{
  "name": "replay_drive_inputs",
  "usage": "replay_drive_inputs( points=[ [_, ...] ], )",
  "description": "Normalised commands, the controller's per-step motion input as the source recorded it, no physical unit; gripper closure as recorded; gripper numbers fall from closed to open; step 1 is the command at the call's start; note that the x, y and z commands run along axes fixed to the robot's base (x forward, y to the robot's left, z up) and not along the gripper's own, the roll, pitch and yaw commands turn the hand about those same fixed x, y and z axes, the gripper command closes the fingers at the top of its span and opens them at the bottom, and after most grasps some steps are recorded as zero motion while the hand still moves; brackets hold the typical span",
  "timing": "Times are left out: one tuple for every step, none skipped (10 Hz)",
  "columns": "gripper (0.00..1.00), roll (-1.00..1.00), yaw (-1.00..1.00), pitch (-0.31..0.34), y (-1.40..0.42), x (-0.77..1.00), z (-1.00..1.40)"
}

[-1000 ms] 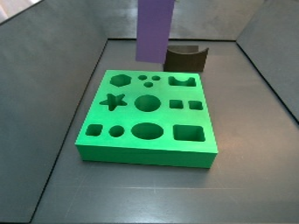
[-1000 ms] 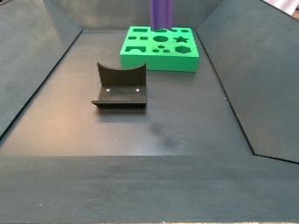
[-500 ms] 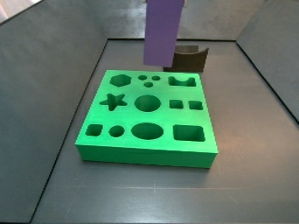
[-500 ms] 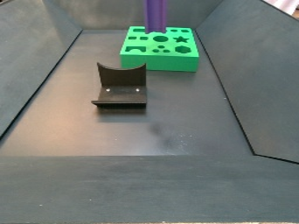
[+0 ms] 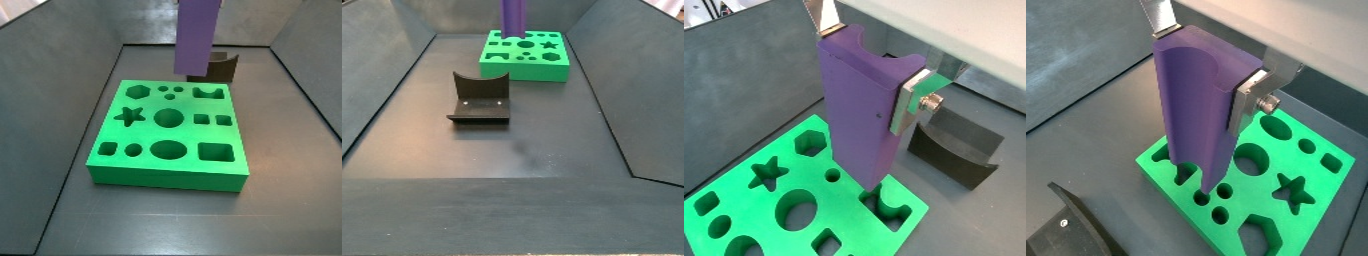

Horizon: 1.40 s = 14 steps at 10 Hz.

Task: Pick up the arch object. Move up. Move to above the board. Insert the arch object.
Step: Insert the arch object.

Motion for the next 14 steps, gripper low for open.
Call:
replay_drive_inputs(
  points=[
    [1.0,-0.07,0.04,0.0,0.23,1.0,-0.42],
    [1.0,-0.16,0.09,0.0,0.25,1.0,-0.48],
    [1.0,-0.22,0.08,-0.017,0.23,1.0,-0.58],
    [1.0,-0.21,0.04,-0.056,0.15,1.0,-0.55],
    [1.0,-0.09,0.0,-0.089,0.0,1.0,-0.38],
    [1.0,0.02,0.07,0.0,-0.19,1.0,0.0],
    [1.0,0.07,0.15,0.0,-0.3,1.0,0.14],
    [1.0,0.1,0.23,0.03,-0.25,0.98,0.17],
    [1.0,0.15,0.23,0.131,-0.25,0.85,0.04],
    [1.0,0.2,0.33,0.163,-0.16,0.7,-0.08],
    [1.0,0.21,0.41,0.127,0.0,0.35,-0.21],
    [1.0,0.19,0.31,0.094,0.0,0.07,-0.14],
    [1.0,0.16,0.13,0.141,0.0,0.0,-0.04],
    [1.0,0.14,0.0,0.17,0.0,0.0,0.0]
  ],
)
